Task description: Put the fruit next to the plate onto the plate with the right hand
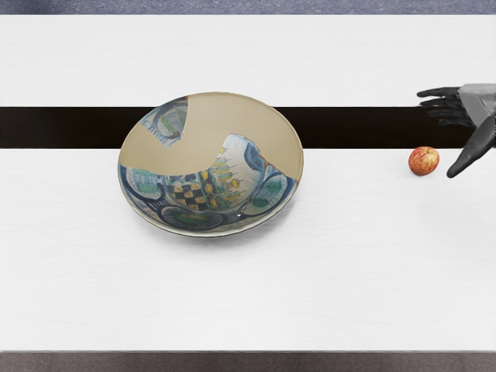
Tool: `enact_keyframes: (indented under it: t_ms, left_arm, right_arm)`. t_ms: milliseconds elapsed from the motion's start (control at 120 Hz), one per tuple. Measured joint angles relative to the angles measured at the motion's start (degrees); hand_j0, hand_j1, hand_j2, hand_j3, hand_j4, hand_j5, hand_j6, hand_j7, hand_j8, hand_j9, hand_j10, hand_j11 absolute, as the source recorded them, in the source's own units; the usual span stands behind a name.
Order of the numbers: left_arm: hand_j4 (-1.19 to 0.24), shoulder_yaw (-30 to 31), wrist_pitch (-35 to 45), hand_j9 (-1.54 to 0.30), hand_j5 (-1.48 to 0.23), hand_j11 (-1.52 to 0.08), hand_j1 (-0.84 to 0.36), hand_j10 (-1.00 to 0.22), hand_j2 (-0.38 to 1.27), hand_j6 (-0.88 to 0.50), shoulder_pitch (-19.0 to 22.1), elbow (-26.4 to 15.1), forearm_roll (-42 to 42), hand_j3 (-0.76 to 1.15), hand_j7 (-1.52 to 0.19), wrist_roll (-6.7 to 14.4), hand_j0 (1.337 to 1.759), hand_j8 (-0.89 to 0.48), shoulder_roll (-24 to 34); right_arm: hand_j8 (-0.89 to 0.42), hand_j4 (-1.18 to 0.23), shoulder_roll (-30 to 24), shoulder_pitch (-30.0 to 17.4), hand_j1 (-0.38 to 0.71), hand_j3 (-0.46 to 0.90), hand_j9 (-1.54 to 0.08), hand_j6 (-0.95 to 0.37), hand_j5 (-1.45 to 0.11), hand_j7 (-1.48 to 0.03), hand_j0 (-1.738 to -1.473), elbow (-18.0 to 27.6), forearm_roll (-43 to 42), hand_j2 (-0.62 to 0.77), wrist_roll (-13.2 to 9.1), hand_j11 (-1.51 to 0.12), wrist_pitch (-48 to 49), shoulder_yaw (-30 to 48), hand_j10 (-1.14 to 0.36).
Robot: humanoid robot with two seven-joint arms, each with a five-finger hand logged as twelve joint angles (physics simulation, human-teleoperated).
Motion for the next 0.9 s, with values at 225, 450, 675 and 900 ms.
enact_keyframes:
  t_ms: [225,450,675,900]
  left_arm:
    - [-0.24,0.0,0.0,-0.31,-0.31,-0.31,0.06,-0.24,0.05,-0.24,0.0,0.0,0.0,0.0,-0.31,0.0,1.658,-0.24,0.0]
    - [-0.24,0.0,0.0,-0.31,-0.31,-0.31,0.06,-0.24,0.05,-0.24,0.0,0.0,0.0,0.0,-0.31,0.0,1.658,-0.24,0.0]
    - [-0.24,0.0,0.0,-0.31,-0.31,-0.31,0.06,-0.24,0.05,-0.24,0.0,0.0,0.0,0.0,-0.31,0.0,1.658,-0.24,0.0]
    - [-0.24,0.0,0.0,-0.31,-0.31,-0.31,0.06,-0.24,0.05,-0.24,0.0,0.0,0.0,0.0,-0.31,0.0,1.658,-0.24,0.0]
  right_arm:
    - [-0.05,-0.05,4.5,0.1,-0.3,0.0,-0.06,-0.05,-0.06,-0.06,-1.658,-0.5,-5.2,-0.01,-5.4,-0.06,-6.0,-0.4,-0.05]
    - [-0.05,-0.05,8.4,-0.4,-0.3,0.0,-0.05,-0.05,-0.05,-0.05,-1.658,-1.8,-5.8,-0.01,-7.0,-0.05,-11.9,-2.1,-0.05]
    - [-0.05,-0.05,10.8,-0.7,-0.3,0.0,-0.05,-0.05,-0.05,-0.05,-1.658,-2.3,-8.1,-0.01,-6.9,-0.05,-22.1,-5.4,-0.05]
    - [-0.05,-0.05,11.5,-0.2,-0.3,0.0,-0.06,-0.05,-0.06,-0.06,-1.658,-2.2,-9.5,-0.01,-8.2,-0.06,-27.6,-10.7,-0.05]
